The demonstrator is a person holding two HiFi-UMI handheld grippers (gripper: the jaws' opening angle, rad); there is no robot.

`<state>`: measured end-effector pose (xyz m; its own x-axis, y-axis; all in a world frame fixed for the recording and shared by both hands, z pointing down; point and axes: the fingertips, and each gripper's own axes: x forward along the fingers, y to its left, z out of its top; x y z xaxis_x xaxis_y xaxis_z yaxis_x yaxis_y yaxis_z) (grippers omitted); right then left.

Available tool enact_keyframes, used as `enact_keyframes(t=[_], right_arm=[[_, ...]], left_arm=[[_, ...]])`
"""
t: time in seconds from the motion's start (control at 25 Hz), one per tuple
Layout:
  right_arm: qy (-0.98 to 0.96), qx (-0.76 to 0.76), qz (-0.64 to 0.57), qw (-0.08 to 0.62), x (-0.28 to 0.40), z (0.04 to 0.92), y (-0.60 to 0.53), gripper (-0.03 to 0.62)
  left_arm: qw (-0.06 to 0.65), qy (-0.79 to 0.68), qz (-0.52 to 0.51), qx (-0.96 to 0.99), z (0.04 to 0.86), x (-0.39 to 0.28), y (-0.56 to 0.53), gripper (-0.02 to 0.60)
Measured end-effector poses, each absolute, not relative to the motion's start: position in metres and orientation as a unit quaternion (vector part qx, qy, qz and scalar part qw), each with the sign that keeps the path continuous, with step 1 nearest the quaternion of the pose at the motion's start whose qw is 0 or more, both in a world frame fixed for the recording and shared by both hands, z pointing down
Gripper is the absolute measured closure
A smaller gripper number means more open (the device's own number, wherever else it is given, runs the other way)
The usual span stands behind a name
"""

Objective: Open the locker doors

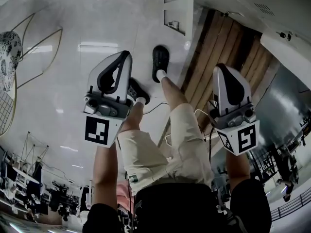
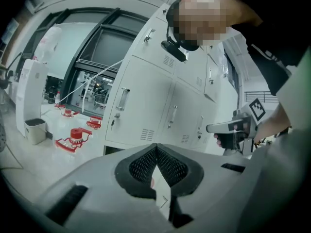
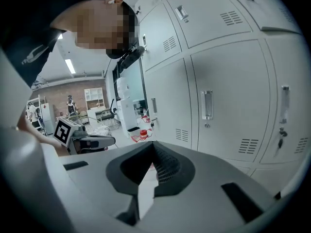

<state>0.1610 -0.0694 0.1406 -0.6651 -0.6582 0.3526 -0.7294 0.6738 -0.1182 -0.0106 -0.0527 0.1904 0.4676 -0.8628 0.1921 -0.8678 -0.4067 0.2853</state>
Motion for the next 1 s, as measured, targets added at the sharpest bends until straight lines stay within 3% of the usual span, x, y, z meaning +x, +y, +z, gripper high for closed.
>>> enact_keyframes(t=[0.4, 1.0], right_arm=[[-0.908, 0.39, 0.109, 0.106, 0.16, 0.022, -0.048, 0.589], [-0.891, 0.435, 0.108, 0.066, 0.144, -0.142, 0.047, 0.589]], left_arm=[[0.172, -0.487, -0.003, 0.856, 0.052, 0.015, -0.017, 0.566], [0.181, -0.48, -0.027, 0.858, -0.126, 0.001, 0.077, 0.566]])
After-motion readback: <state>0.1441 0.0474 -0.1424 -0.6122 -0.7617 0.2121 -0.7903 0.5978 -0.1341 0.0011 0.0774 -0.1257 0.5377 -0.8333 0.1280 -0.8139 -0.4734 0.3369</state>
